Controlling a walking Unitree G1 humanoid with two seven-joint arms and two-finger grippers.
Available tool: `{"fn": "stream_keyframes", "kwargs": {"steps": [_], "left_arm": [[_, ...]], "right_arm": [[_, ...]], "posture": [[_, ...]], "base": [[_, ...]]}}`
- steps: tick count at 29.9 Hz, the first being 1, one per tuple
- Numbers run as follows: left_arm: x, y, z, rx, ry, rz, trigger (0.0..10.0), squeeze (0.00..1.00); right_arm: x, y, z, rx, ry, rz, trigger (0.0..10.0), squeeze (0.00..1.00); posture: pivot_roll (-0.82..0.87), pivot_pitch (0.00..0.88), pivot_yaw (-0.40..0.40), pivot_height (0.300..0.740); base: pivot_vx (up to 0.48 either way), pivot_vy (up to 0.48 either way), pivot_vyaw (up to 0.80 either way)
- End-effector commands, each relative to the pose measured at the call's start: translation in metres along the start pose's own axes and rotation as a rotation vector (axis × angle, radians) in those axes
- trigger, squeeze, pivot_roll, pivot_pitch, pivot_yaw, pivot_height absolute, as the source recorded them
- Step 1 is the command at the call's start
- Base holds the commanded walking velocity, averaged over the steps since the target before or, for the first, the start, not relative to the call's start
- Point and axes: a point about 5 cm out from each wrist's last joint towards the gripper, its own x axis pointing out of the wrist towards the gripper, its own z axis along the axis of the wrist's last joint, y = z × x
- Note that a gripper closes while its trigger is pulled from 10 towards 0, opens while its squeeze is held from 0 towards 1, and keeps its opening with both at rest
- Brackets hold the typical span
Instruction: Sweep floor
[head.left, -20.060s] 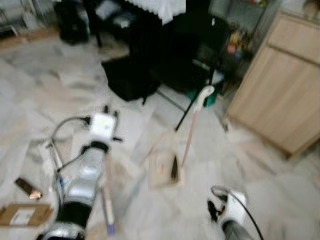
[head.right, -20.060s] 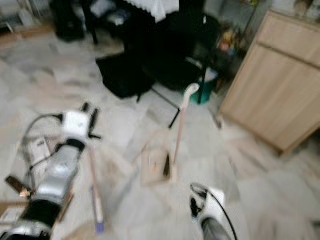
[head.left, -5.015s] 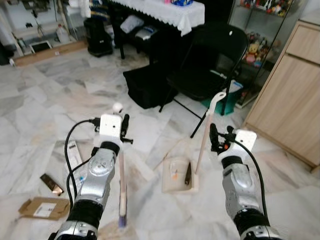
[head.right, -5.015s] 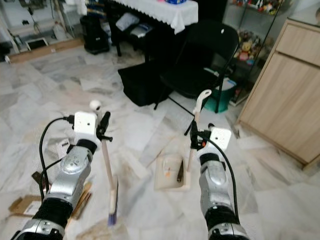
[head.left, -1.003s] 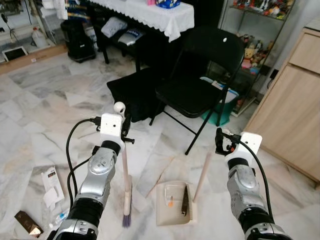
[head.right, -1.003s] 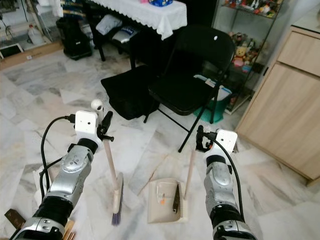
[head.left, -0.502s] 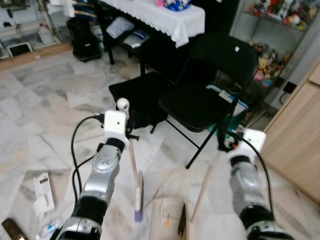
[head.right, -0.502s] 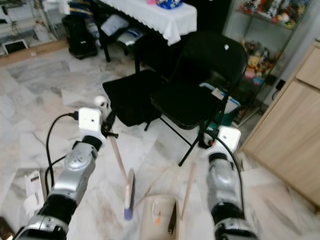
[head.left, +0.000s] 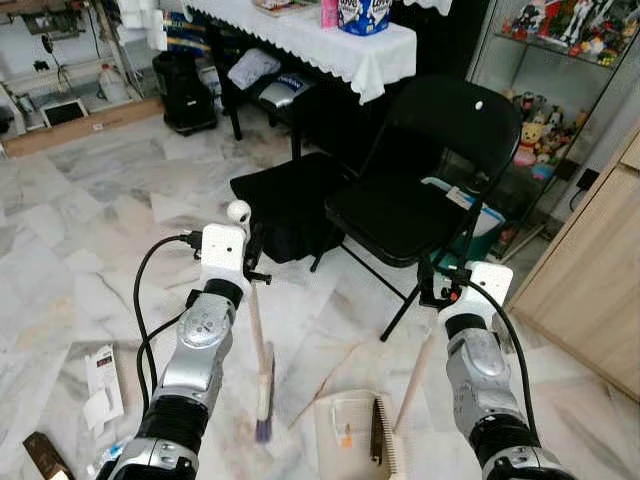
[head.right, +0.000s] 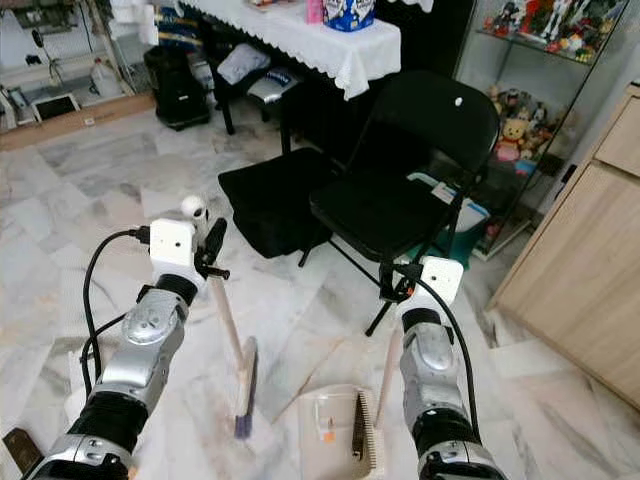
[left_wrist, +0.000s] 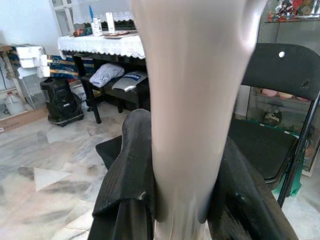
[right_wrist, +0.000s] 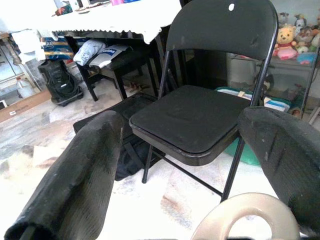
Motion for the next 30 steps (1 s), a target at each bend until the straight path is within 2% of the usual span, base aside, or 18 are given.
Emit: {"fn": "stream_keyframes", "kwargs": {"steps": [1, 9, 20, 25, 30], "left_arm": [[0.003, 0.002, 0.008, 0.018, -0.033, -0.003, 10.0, 0.00], [0.003, 0.003, 0.008, 0.020, -0.033, -0.004, 10.0, 0.00], [0.004, 0.001, 0.009, 0.014, -0.033, -0.017, 10.0, 0.00], [0.005, 0.001, 0.009, 0.014, -0.032, -0.023, 10.0, 0.00], [0.005, 0.000, 0.009, 0.014, -0.031, -0.028, 10.0, 0.00]], "right_arm": [[-0.002, 0.004, -0.003, -0.008, 0.007, 0.016, 10.0, 0.00], [-0.011, -0.004, -0.003, -0.015, -0.017, 0.035, 10.0, 0.00], [-0.032, -0.025, -0.005, -0.153, -0.016, 0.096, 10.0, 0.00], [-0.038, -0.021, -0.007, -0.234, -0.009, 0.200, 10.0, 0.00], [-0.044, -0.012, -0.018, -0.229, 0.052, 0.306, 10.0, 0.00]], "posture": [[-0.01, 0.051, 0.007, 0.740], [-0.02, 0.056, 0.011, 0.740], [-0.03, 0.059, 0.022, 0.740], [-0.03, 0.058, 0.025, 0.740], [-0.03, 0.056, 0.027, 0.740]], "base": [[0.000, 0.000, 0.00], [0.000, 0.000, 0.00], [0.000, 0.000, 0.00], [0.000, 0.000, 0.00], [0.000, 0.000, 0.00]]}}
